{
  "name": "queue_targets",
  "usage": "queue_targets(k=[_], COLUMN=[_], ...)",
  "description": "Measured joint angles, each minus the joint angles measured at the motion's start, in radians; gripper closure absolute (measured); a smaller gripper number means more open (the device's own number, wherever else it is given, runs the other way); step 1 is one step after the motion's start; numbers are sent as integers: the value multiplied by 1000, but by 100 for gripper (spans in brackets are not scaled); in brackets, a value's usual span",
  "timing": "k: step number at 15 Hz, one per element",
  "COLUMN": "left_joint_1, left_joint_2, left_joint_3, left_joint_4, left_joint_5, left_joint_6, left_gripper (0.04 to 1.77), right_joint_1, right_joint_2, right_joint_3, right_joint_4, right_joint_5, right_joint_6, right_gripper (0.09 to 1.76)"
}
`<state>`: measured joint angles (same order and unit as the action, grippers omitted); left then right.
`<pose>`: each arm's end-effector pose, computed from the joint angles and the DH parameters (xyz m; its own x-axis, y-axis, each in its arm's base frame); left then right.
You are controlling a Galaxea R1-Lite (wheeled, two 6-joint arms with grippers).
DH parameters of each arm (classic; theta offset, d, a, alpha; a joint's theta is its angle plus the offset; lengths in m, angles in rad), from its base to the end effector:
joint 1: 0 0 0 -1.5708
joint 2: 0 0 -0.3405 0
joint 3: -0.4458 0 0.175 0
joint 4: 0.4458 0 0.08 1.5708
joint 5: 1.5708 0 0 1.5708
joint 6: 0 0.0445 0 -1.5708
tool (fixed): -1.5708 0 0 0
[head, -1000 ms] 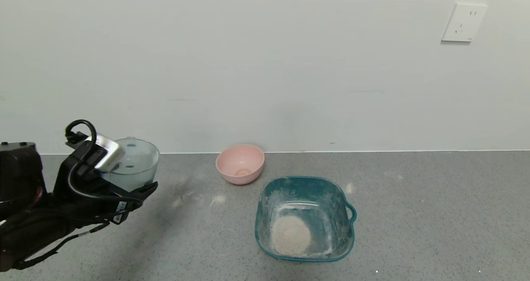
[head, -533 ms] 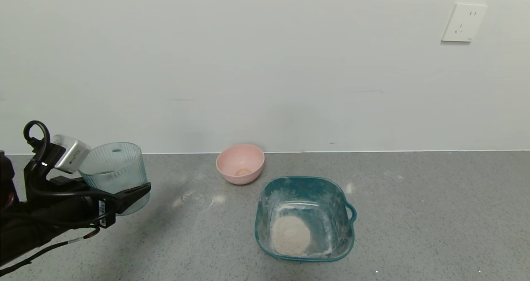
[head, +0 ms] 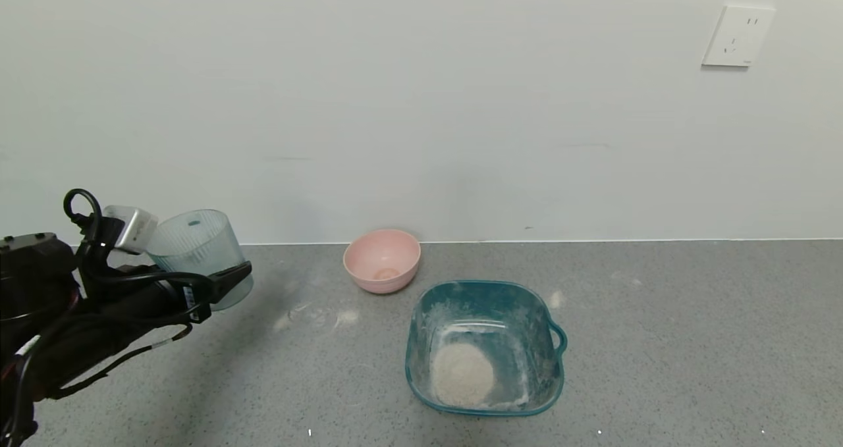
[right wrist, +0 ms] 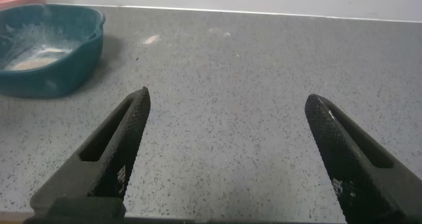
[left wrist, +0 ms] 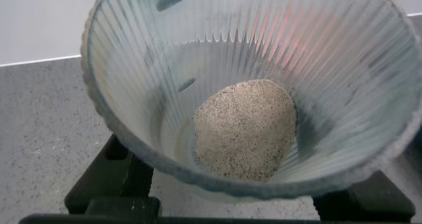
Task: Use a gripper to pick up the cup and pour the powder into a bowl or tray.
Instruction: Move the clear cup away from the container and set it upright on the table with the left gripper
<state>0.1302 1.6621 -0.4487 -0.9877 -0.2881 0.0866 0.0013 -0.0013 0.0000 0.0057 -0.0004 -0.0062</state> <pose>0.2758 0.0234 0.1901 0.9634 -0.1604 -0.2146 0.1687 0.9854 0.0210 -0.0582 -0.0001 0.0747 1.0000 0.0009 -0.0044 -0.0009 1.0000 -0.0062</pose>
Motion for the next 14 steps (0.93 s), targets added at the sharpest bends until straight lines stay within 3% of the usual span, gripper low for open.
queue_targets(k=[4,8,14], left_joint_1=[8,9,-1], left_joint_2=[199,337,416], left_joint_3=[-51,-144,-171], left_joint_4=[-121,-135,-135], left_joint_5=[4,8,4], left_joint_6=[-24,-28,-29], left_gripper=[52,52,52], right_joint_1=[0,0,0], right_joint_2=[0,0,0], right_joint_3=[0,0,0], right_joint_4=[0,0,0], right_joint_5=[0,0,0], right_joint_6=[0,0,0], right_gripper=[14,14,14])
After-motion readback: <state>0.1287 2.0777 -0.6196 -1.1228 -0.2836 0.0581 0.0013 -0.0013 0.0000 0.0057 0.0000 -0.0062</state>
